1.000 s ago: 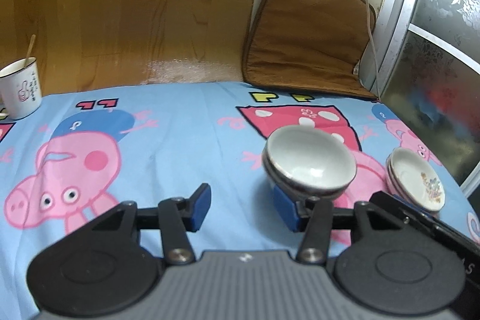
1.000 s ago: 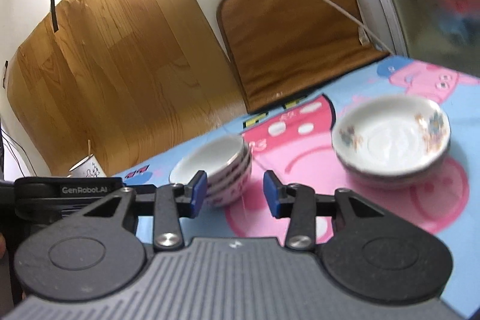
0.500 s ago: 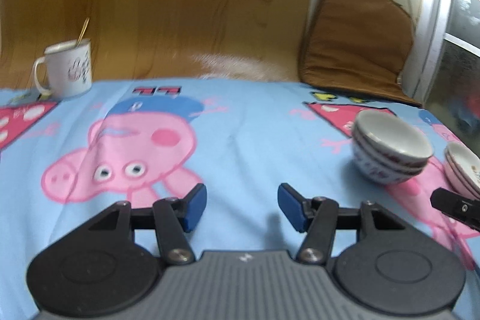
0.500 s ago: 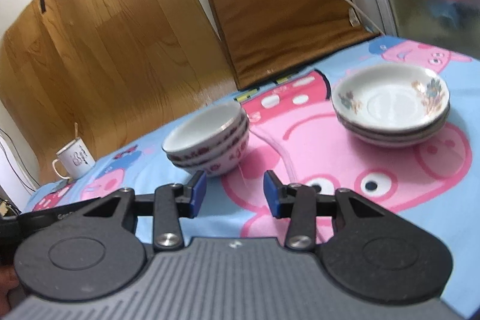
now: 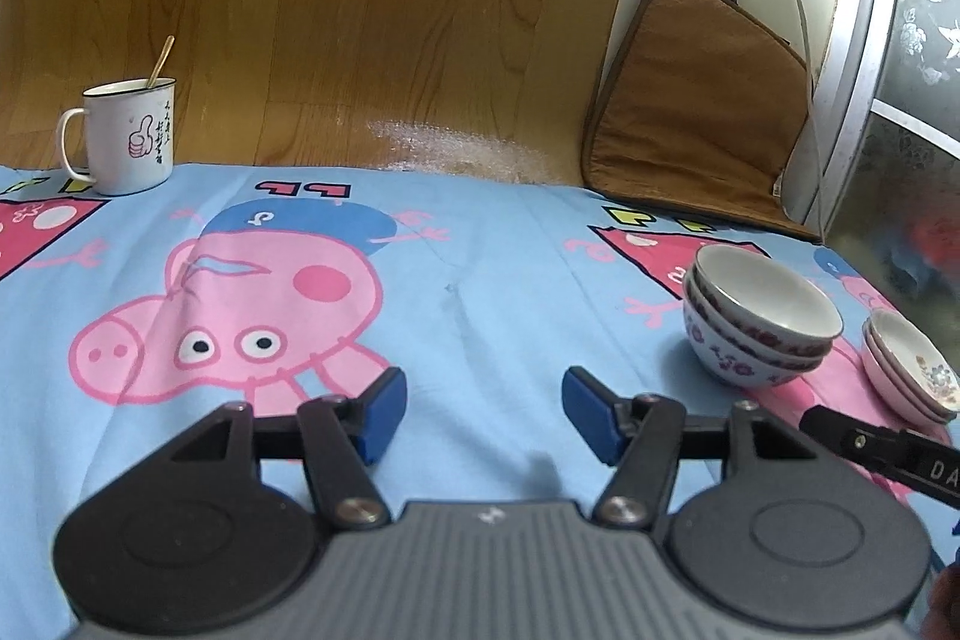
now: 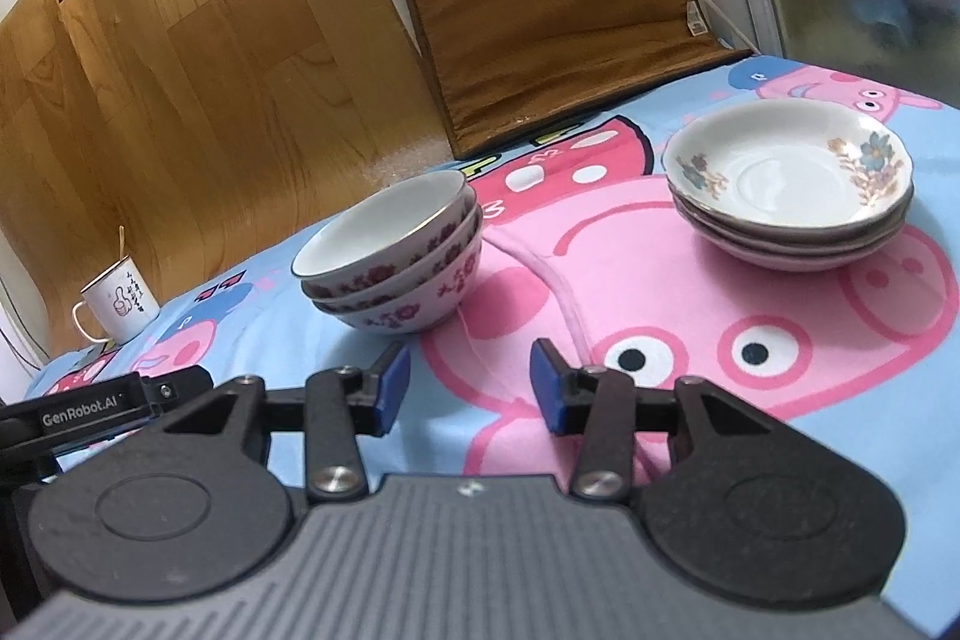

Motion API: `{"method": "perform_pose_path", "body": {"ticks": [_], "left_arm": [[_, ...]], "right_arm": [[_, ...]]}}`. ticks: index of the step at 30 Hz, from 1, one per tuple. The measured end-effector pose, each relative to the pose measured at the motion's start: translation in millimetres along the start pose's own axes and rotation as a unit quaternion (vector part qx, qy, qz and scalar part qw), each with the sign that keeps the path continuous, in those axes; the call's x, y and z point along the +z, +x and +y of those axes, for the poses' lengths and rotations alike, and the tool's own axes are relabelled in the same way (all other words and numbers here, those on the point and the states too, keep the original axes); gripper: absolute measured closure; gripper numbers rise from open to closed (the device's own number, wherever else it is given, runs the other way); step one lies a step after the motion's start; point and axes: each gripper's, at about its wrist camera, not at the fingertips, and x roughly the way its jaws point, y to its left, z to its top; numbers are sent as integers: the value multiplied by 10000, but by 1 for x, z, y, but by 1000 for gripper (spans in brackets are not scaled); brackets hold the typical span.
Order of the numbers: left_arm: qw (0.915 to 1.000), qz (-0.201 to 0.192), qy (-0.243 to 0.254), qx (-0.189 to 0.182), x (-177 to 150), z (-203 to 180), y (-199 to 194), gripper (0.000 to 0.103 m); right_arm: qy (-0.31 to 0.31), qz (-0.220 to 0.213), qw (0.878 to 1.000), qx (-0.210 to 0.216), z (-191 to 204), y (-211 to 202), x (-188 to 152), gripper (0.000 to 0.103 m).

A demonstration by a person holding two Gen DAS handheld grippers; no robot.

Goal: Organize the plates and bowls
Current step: 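Reach the right gripper toward the rim of the white bowl stack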

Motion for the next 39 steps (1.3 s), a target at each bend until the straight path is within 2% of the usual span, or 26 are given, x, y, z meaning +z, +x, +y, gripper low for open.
{"method": "perform_pose_path", "body": {"ticks": [13, 18, 39], "left_arm": [[9999, 60, -104, -84, 0, 5, 3, 40], [9998, 81, -124, -97, 1, 5, 4, 36], [9997, 121, -134, -163, 0, 4, 5, 35]], "right_arm": [[-123, 17, 9999, 111, 3, 2, -1, 46], [-148, 24, 9998, 154, 4, 1, -1, 44], [-79, 88, 9994, 315, 1, 1, 0, 44]]}}
